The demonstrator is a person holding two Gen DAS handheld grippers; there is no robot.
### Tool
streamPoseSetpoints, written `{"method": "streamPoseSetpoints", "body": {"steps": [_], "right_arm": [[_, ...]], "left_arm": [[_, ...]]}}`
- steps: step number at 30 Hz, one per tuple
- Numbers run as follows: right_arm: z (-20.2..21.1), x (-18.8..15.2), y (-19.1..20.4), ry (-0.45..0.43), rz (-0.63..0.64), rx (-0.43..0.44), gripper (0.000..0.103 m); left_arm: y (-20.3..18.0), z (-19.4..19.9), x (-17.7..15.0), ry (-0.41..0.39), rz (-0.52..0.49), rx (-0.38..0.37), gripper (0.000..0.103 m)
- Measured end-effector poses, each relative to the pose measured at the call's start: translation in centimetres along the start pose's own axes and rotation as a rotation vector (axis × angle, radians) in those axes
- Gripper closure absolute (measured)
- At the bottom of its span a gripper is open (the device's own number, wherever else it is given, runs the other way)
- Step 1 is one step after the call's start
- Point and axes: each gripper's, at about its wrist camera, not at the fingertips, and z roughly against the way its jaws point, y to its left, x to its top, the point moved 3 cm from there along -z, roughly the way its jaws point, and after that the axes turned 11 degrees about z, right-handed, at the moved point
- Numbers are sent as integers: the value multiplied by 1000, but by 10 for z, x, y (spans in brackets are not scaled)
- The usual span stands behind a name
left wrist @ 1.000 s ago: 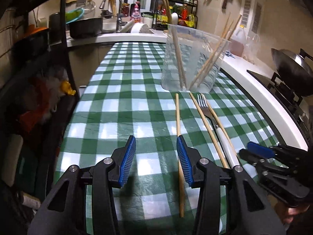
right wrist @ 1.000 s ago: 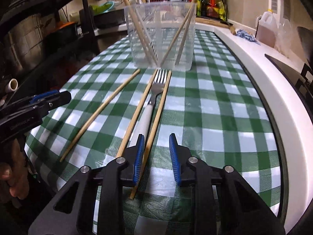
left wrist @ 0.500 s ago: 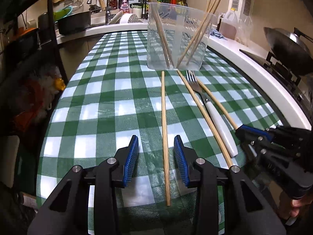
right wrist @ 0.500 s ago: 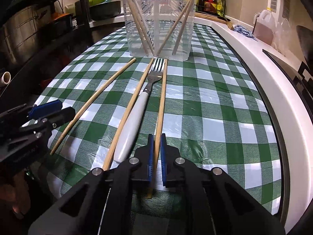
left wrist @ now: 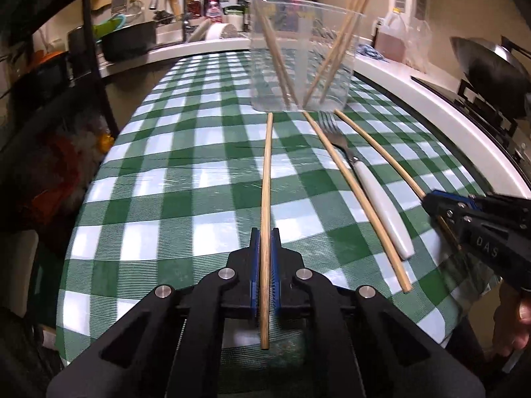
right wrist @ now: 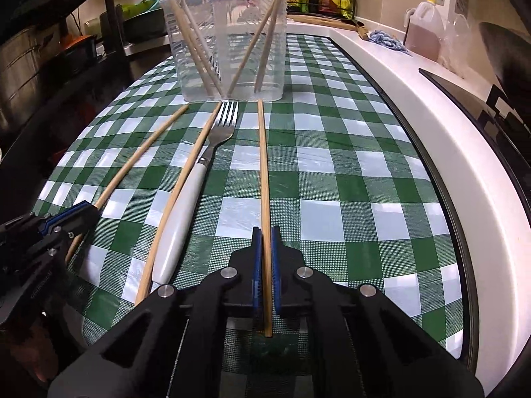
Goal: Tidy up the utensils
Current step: 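Close the right tool on a chopstick while the left tool grasps another chopstick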
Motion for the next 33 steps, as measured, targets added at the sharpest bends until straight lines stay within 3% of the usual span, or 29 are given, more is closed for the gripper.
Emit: {"method": "streamPoseSetpoints", "body": {"steps": [33], "right_arm": [[1, -1, 1, 6, 2, -10, 96]], "left_arm": [[-1, -1, -2, -5, 4, -4, 97]]}}
